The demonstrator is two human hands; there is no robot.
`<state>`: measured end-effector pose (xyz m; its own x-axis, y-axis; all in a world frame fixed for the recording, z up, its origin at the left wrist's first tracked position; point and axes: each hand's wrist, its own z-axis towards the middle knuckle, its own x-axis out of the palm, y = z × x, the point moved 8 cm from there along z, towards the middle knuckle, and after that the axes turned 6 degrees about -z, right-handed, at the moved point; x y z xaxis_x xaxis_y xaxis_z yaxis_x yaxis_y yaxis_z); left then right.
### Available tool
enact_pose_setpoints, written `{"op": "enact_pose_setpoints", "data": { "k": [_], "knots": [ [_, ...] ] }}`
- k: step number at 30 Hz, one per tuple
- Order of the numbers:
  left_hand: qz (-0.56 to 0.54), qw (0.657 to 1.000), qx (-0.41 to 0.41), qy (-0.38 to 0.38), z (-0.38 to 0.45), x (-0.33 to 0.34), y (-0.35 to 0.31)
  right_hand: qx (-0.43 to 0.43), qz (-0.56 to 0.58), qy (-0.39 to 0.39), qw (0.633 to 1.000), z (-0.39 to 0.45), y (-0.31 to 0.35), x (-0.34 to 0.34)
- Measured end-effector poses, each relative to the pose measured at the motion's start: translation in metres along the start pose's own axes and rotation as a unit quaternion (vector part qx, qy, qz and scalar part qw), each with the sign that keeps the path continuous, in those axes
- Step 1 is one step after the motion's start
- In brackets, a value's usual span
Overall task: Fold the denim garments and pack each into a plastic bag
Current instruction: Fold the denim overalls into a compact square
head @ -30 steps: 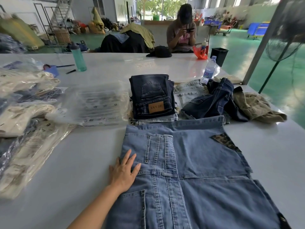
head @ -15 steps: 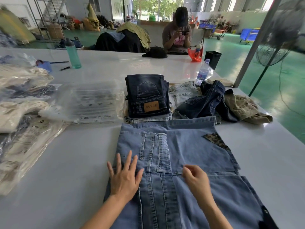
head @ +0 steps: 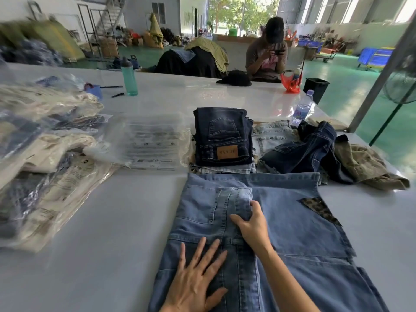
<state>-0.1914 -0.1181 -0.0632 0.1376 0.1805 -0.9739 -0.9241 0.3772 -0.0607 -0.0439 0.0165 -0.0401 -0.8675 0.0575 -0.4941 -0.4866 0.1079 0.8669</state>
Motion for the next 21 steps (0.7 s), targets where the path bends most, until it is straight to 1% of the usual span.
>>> {"op": "enact_pose_setpoints", "data": {
  "k": [1,2,4,6,7,9,11,13,15,16,18,19,20,21],
  "knots": [
    [0.005,1.0,0.013,0.008,0.001,0.001,-0.002,-0.024,0.0,-0.024,0.999,-0.005,-0.001,-0.006],
    [0.015,0.999,0.023,0.017,0.002,0.002,-0.003,-0.024,-0.005,-0.033,0.999,-0.008,-0.006,-0.009],
    [0.03,0.998,0.027,0.038,0.005,0.003,-0.005,0.025,-0.044,-0.014,0.999,-0.005,-0.021,-0.009],
    [0.018,0.998,0.008,0.053,0.005,0.005,-0.008,0.044,-0.091,-0.002,0.995,0.007,-0.025,-0.008],
    [0.017,0.999,0.006,0.049,0.005,0.007,-0.013,0.053,-0.084,-0.004,0.995,0.015,-0.022,-0.008],
    [0.022,1.0,0.015,0.01,0.001,0.014,-0.024,0.088,-0.053,0.013,0.995,0.03,-0.018,-0.006],
    [0.011,1.0,0.01,-0.012,-0.005,0.018,-0.03,0.098,-0.059,0.03,0.993,0.038,-0.016,-0.002],
    [-0.005,1.0,0.003,-0.022,-0.006,0.018,-0.029,0.065,-0.074,0.006,0.995,0.036,-0.011,-0.001],
    [-0.018,1.0,-0.007,-0.009,-0.006,0.02,-0.026,0.034,-0.131,-0.036,0.99,0.026,-0.005,-0.001],
    [-0.021,1.0,-0.011,0.003,-0.006,0.023,-0.025,0.027,-0.2,-0.055,0.978,0.021,-0.002,-0.002],
    [-0.019,1.0,-0.014,-0.002,-0.007,0.024,-0.025,-0.024,-0.36,-0.087,0.929,0.011,0.012,0.001],
    [-0.018,1.0,-0.016,-0.009,-0.007,0.023,-0.025,-0.071,-0.4,-0.088,0.909,0.005,0.021,0.008],
    [-0.021,1.0,-0.017,-0.008,-0.007,0.022,-0.025,-0.119,-0.413,-0.067,0.9,-0.003,0.025,0.017],
    [-0.027,0.999,-0.018,0.001,-0.007,0.021,-0.025,-0.164,-0.414,-0.027,0.895,-0.013,0.024,0.029]
  ]
}}
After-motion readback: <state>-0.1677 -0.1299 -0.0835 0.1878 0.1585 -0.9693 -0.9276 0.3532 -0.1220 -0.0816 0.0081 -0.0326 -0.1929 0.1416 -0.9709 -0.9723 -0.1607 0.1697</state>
